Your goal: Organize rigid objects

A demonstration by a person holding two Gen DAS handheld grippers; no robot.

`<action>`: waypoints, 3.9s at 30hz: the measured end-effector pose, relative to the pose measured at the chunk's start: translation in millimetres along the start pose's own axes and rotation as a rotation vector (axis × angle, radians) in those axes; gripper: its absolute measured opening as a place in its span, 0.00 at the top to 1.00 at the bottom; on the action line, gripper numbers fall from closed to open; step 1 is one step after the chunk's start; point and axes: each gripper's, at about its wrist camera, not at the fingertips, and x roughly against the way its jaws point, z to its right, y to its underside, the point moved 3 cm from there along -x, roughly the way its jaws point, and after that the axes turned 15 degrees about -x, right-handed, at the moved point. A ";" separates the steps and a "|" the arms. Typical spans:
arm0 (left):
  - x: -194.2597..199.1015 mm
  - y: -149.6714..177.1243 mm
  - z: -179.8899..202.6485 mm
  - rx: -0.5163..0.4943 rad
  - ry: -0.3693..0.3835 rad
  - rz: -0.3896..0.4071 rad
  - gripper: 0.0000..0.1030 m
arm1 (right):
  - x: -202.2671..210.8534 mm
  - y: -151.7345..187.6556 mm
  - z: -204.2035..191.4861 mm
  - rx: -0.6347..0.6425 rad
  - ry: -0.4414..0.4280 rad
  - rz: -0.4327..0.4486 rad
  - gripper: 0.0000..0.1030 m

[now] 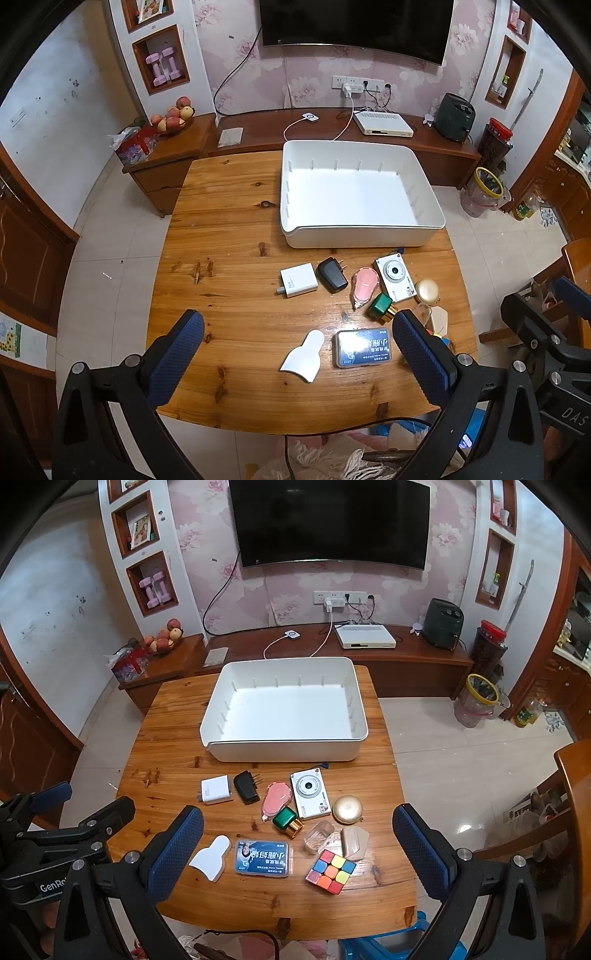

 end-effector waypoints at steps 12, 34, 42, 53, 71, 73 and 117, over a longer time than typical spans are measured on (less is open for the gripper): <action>-0.3 -1.0 0.5 0.000 0.000 -0.004 0.01 | -4.2 -3.0 3.4 -0.011 0.012 -0.001 0.01; -10.2 2.0 9.6 -0.013 0.007 -0.015 0.01 | -5.9 -3.1 5.2 -0.020 0.024 -0.006 0.01; -6.3 6.0 5.6 -0.021 0.026 -0.023 0.01 | -5.7 -2.8 5.1 -0.020 0.027 -0.006 0.01; -3.5 1.9 9.5 -0.045 0.034 -0.019 0.01 | -5.2 -2.8 5.3 -0.020 0.029 -0.006 0.01; -6.0 -0.1 9.9 -0.062 0.043 -0.056 0.01 | -5.6 -1.7 4.8 -0.020 0.030 -0.009 0.01; -6.3 0.1 9.8 -0.061 0.042 -0.054 0.01 | -5.8 -1.7 4.5 -0.021 0.030 -0.009 0.01; -33.4 5.1 9.9 -0.035 0.074 -0.125 0.01 | -29.7 5.2 19.1 -0.058 0.061 -0.101 0.01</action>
